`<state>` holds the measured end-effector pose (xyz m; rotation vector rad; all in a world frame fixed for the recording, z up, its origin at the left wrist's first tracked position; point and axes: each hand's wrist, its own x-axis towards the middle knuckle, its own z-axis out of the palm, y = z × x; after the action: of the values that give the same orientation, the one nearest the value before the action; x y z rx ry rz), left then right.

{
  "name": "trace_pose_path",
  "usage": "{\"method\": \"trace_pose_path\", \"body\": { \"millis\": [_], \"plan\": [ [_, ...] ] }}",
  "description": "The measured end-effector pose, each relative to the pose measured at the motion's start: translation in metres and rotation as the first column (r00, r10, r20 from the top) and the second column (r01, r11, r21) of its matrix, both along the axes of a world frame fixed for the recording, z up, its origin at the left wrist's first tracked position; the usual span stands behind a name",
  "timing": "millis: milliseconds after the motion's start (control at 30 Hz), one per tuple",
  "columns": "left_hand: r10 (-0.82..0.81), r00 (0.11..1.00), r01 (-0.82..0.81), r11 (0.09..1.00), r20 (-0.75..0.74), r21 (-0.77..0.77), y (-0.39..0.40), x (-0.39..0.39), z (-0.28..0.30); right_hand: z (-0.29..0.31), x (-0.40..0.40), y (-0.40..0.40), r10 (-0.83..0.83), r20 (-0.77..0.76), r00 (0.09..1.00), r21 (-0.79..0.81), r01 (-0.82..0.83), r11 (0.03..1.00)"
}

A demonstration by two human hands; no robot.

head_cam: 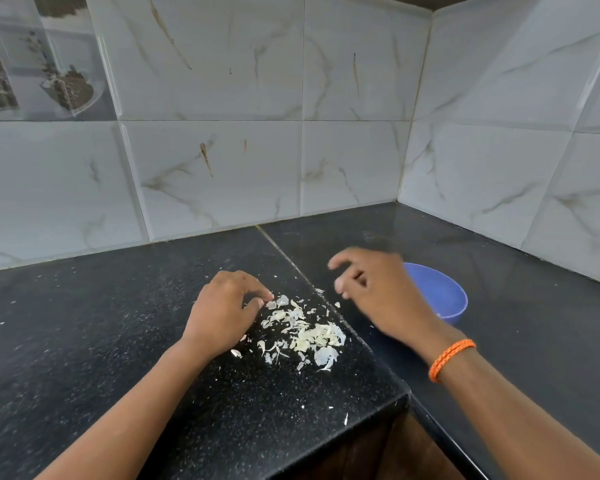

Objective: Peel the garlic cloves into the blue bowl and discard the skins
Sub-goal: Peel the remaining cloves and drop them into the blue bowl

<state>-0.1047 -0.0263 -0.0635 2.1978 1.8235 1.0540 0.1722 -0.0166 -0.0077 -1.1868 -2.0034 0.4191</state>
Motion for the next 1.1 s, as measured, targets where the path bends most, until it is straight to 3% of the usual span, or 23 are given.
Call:
{"method": "trace_pose_path", "body": {
  "millis": [167,300,500,667,800,900,1100],
  "plan": [
    [-0.026,0.973,0.013,0.998,-0.231,-0.056,-0.002,0.001,-0.004,-0.035,-0.052,0.006,0.099,0.343,0.934,-0.029,-0.094,0.995],
    [0.026,0.949,-0.047,0.997,-0.313,-0.061,-0.004,0.000,-0.001,-0.045,-0.072,0.018,0.106,0.467,0.878,-0.046,-0.095,0.994],
    [0.085,0.958,-0.108,0.992,-0.274,-0.071,-0.006,0.002,0.003,-0.052,-0.085,0.020,0.131,0.439,0.889,-0.084,-0.104,0.991],
    [0.148,0.926,-0.157,0.988,-0.346,0.004,-0.009,-0.002,0.006,-0.048,-0.079,0.027,0.104,0.299,0.949,-0.067,-0.087,0.994],
    [0.187,0.903,-0.235,0.969,-0.386,-0.080,-0.008,-0.006,0.007,-0.045,-0.077,0.020,0.093,0.247,0.964,-0.017,-0.092,0.996],
    [0.161,0.923,-0.221,0.965,-0.351,-0.138,-0.005,-0.005,0.002,-0.045,-0.076,0.011,0.102,0.264,0.959,0.006,-0.108,0.994],
    [0.150,0.933,-0.187,0.979,-0.327,-0.084,-0.004,-0.003,-0.002,-0.042,-0.075,0.002,0.090,0.420,0.903,0.019,-0.108,0.994]
  ]
}}
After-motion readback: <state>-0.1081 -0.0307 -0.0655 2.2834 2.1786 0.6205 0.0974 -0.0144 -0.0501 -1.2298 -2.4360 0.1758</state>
